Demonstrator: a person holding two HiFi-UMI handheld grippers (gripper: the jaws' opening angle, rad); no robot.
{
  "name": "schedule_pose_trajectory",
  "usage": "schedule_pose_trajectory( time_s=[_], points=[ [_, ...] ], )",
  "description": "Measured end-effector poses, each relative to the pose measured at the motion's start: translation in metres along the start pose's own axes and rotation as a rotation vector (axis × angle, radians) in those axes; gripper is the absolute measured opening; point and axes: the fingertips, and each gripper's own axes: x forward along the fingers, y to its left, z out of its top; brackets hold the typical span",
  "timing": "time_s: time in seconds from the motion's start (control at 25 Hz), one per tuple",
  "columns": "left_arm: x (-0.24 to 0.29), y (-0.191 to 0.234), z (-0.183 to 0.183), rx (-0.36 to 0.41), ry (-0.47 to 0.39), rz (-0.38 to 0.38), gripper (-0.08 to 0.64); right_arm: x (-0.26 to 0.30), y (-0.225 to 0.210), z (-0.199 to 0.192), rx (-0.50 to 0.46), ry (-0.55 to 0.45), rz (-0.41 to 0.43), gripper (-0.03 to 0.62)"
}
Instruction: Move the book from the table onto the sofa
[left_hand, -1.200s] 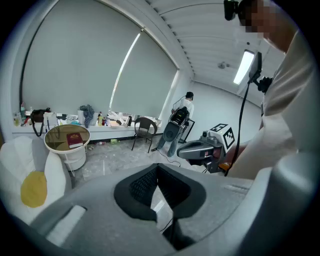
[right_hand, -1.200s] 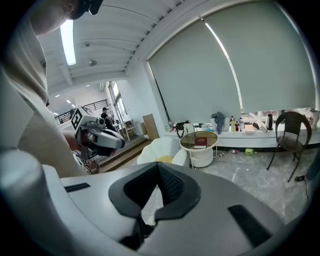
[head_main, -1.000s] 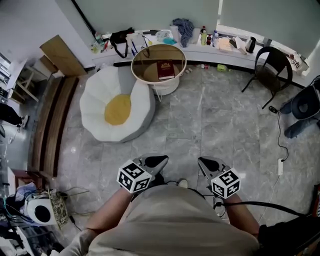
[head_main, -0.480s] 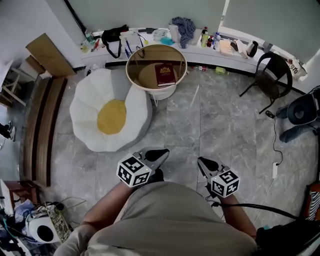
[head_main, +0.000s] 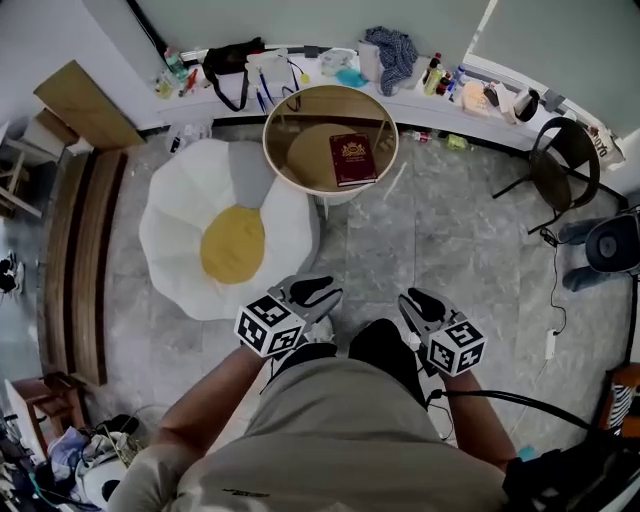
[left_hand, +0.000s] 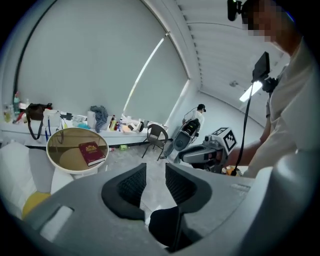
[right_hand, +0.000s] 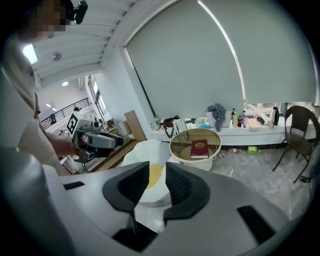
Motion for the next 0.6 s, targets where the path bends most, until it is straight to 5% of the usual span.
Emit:
schedule_pose_trajectory(
  time_s=[0.6],
  points=[
    [0.121, 0.234, 0.041, -0.262, 0.059, 0.195, 0.158, 0.218, -0.187, 0.085, 0.071, 0.133, 0.098, 0.126]
  ],
)
